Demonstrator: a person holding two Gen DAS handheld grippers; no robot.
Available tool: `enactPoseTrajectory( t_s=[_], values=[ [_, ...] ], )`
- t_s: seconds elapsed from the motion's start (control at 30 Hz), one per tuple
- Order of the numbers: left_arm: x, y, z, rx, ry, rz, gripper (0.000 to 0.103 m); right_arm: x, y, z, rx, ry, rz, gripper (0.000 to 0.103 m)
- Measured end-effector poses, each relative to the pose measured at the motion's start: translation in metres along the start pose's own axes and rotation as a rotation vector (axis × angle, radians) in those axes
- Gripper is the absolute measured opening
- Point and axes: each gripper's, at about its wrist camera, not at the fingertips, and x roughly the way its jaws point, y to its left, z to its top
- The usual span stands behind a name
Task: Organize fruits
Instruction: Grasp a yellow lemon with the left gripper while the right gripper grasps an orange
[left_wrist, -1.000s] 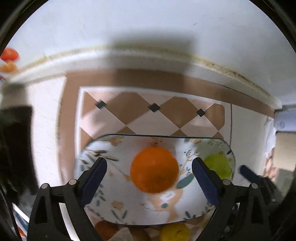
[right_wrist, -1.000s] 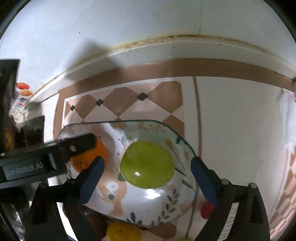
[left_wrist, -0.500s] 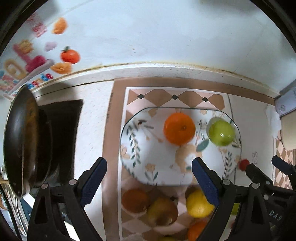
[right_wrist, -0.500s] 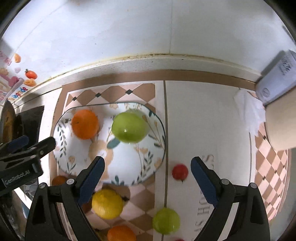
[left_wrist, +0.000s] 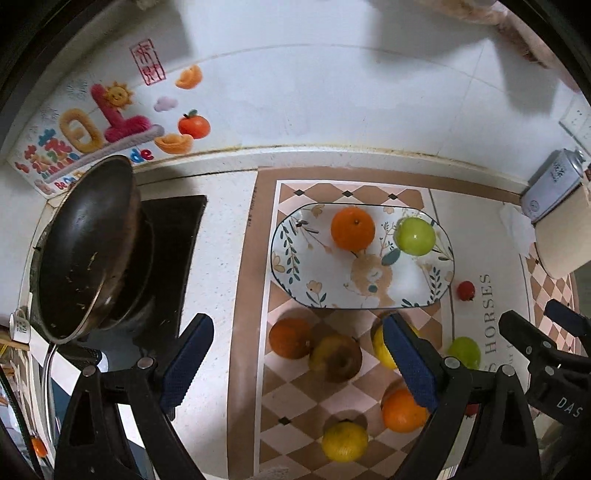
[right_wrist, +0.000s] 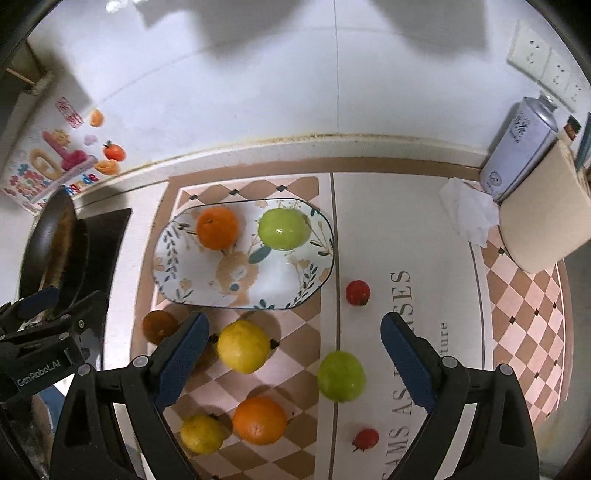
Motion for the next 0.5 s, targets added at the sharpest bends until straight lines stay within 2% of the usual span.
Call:
enactPoseTrajectory(
  t_s=[0.1, 0.27, 0.33, 0.43, 0.5],
  values=[
    [-0.012, 0.0, -0.007, 0.006, -0.016, 0.002, 0.094, -0.014, 0.003, -0.009, 0.001, -0.012, 0.021, 0.096],
    [-0.01, 0.005, -0.017, -0.01, 0.006, -0.027, 0.094, -0.023, 0.001, -0.022, 0.023, -0.006, 0.064, 0.096],
    [0.004, 0.008, -0.024, -0.008, 0.047, -0.023, 0.102, -0.016, -0.004, -0.028, 0.04, 0.015, 0.072, 0.096],
    [0.033, 0.009, -0.041, 0.001, 0.141, -0.019, 0.103, 0.011, -0.013, -0.042, 0.057, 0.107, 0.08, 0.096],
    [0.057, 0.01, -0.056, 0.008, 0.213, -0.007, 0.103, 0.038, -0.016, -0.057, 0.066, 0.199, 0.104, 0.096]
  ],
)
